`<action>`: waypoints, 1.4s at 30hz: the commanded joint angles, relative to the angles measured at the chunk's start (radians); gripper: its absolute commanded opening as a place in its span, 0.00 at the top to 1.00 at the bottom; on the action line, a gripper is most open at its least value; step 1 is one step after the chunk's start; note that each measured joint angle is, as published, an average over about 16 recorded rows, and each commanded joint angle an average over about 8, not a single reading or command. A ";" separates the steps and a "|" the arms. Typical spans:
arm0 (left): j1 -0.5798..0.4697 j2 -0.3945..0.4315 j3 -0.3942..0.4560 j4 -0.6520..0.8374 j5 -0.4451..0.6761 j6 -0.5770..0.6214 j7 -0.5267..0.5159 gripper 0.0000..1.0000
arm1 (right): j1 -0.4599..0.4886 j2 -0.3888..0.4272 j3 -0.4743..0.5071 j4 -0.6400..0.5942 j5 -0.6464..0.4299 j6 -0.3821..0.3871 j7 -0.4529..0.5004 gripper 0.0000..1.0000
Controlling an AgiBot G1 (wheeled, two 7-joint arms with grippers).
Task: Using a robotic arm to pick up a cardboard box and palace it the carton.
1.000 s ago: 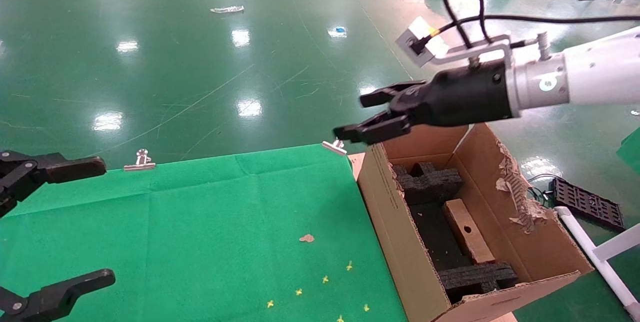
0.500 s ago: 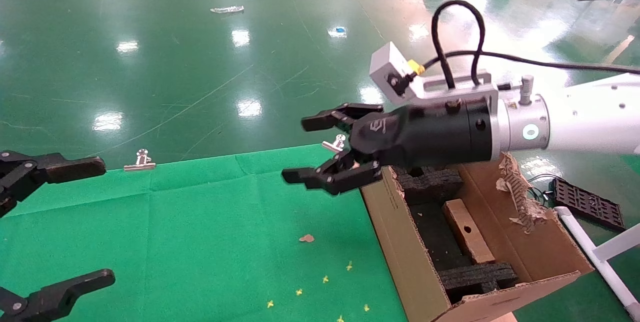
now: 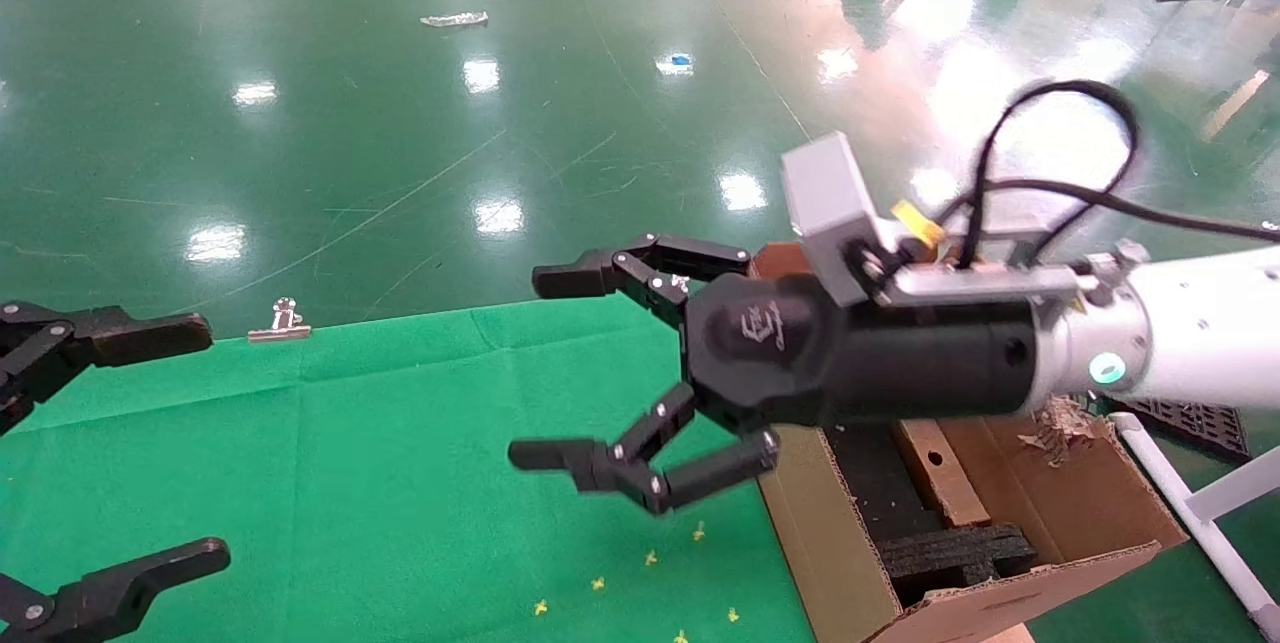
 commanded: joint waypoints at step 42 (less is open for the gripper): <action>0.000 0.000 0.000 0.000 0.000 0.000 0.000 0.00 | -0.103 0.000 0.105 0.059 0.047 -0.022 -0.055 0.00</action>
